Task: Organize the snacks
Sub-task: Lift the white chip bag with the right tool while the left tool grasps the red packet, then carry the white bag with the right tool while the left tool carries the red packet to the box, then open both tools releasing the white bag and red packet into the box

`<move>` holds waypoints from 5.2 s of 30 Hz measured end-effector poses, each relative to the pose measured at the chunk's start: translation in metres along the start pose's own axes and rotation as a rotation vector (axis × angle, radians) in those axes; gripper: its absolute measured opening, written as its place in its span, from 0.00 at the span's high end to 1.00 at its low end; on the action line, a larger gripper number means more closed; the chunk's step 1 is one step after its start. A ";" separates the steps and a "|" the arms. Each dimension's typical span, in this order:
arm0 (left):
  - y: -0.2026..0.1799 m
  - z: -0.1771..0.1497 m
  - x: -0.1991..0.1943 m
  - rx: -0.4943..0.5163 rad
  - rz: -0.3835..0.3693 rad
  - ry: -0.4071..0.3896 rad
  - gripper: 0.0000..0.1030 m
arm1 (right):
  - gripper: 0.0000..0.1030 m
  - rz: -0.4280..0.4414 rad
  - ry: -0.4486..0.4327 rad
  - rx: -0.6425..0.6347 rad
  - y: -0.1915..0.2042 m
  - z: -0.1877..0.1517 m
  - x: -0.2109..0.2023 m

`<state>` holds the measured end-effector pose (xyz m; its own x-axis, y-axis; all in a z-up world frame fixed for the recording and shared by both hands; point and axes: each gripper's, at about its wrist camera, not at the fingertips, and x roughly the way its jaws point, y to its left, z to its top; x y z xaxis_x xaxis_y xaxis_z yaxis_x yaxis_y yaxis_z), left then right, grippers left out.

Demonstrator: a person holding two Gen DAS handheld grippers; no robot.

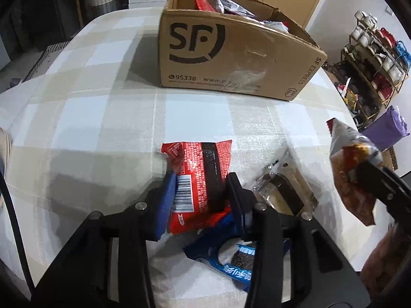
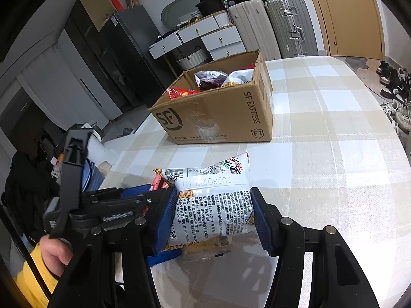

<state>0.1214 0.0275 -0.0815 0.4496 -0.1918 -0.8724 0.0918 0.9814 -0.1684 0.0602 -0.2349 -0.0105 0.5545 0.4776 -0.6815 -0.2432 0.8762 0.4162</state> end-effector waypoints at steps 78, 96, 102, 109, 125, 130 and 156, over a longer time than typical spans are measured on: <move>-0.012 0.187 -0.073 0.064 -0.124 -0.155 0.60 | 0.44 0.076 -0.202 0.008 0.016 0.176 0.010; -0.028 0.249 0.057 0.086 -0.123 -0.034 0.60 | 0.44 -0.037 -0.093 -0.054 -0.019 0.201 0.097; -0.027 0.247 0.063 0.089 -0.116 -0.033 0.60 | 0.44 -0.069 -0.085 -0.110 -0.011 0.199 0.104; -0.029 0.241 0.057 0.106 -0.110 -0.033 0.60 | 0.44 -0.104 -0.089 -0.142 -0.004 0.197 0.108; -0.019 0.233 0.049 0.095 -0.136 -0.002 0.60 | 0.43 -0.097 -0.063 -0.127 0.001 0.202 0.114; -0.020 0.234 0.046 0.092 -0.129 0.003 0.58 | 0.42 -0.094 -0.061 -0.114 0.001 0.202 0.110; -0.012 0.221 -0.019 0.042 -0.135 -0.070 0.40 | 0.38 -0.048 -0.207 -0.117 0.014 0.195 0.043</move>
<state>0.3080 0.0188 0.0388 0.4916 -0.3232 -0.8087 0.1920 0.9460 -0.2613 0.2362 -0.2146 0.0836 0.7164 0.4219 -0.5556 -0.2964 0.9050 0.3051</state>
